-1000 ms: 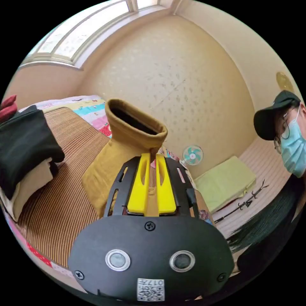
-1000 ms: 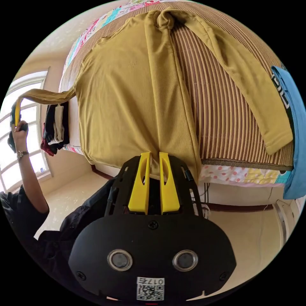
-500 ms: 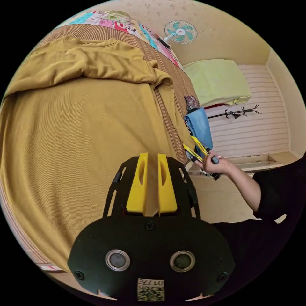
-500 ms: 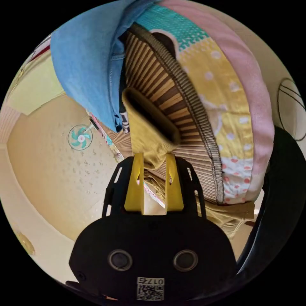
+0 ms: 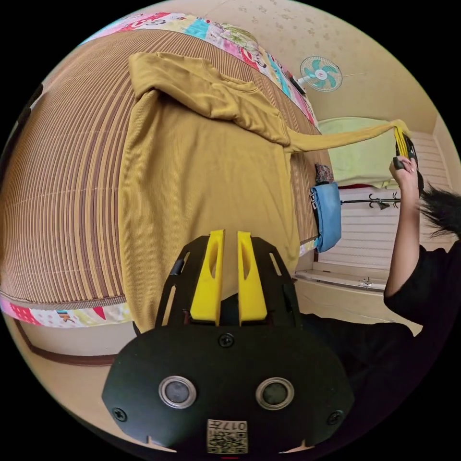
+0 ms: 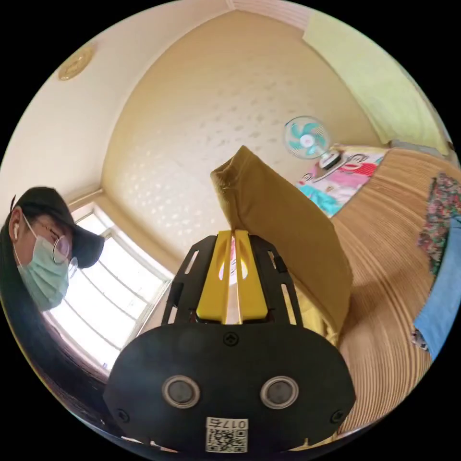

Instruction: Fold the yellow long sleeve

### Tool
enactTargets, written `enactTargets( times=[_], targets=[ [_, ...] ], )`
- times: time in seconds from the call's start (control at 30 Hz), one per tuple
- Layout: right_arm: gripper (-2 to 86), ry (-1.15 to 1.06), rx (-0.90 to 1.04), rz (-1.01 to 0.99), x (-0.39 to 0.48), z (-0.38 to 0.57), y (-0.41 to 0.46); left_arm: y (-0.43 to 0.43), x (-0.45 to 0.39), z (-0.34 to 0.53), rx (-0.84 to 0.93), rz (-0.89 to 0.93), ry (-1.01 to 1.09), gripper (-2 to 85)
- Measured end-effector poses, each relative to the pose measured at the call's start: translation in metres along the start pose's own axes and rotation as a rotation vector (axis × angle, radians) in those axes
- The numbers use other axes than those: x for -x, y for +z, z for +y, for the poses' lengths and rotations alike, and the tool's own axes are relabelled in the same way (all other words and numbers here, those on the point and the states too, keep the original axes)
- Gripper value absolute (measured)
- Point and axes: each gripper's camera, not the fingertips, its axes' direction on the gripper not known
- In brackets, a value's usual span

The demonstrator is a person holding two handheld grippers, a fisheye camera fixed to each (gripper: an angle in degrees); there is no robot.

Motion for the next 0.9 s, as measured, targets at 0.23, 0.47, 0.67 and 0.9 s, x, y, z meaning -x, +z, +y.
enactTargets(
  times=[0.23, 0.47, 0.67, 0.9],
  targets=[
    [7.6, 0.037, 0.873, 0.093, 0.0, 0.243, 0.192, 0.006, 0.012, 0.02, -0.084, -0.059, -0.107, 5.2],
    [8.7, -0.211, 0.904, 0.835, -0.012, 0.32, 0.077, 0.008, 0.044, -0.005, -0.14, -0.208, -0.082, 5.0],
    [8.9, -0.146, 0.823, 0.839, -0.058, 0.293, 0.135, 0.023, 0.065, -0.127, -0.178, -0.184, -0.065, 0.3],
    [8.6, -0.072, 0.713, 0.719, -0.053, 0.202, 0.219, -0.049, 0.061, -0.243, -0.324, -0.196, 0.037, 2.2]
  ],
)
